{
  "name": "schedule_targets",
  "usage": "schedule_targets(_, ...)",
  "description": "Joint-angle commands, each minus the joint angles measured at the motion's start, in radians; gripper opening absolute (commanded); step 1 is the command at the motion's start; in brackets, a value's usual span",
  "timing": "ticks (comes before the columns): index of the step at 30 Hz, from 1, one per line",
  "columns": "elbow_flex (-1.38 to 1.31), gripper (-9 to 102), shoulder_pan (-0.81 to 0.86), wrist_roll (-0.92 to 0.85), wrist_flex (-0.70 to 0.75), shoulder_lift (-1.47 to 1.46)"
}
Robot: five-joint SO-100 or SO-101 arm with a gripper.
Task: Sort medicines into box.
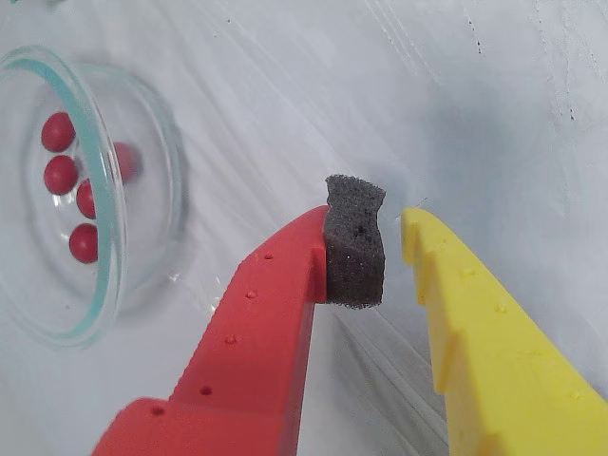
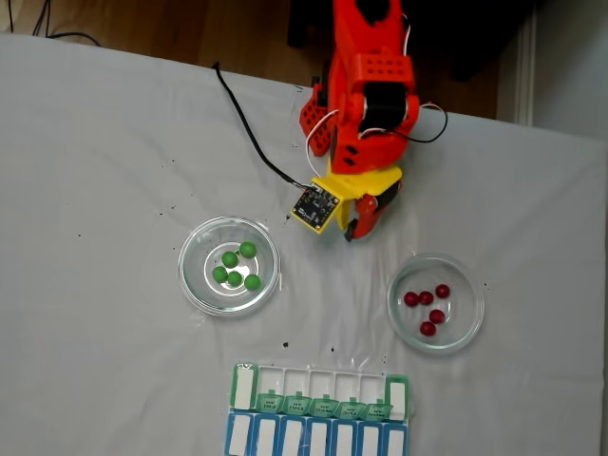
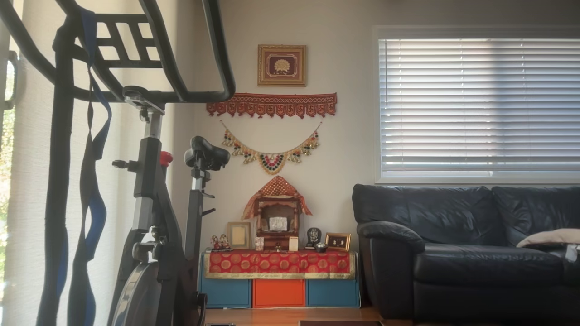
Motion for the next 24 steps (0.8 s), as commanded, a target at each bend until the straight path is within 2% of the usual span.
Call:
schedule_targets(1, -0.011, 6, 0.137, 0.693, -0.393, -0.008)
schedule_targets(4, -0.011, 1, 0.153, 0.741, -0.405, -0.008)
schedule_targets(24, -0.011, 1, 0.147, 0.724, -0.399, -0.008)
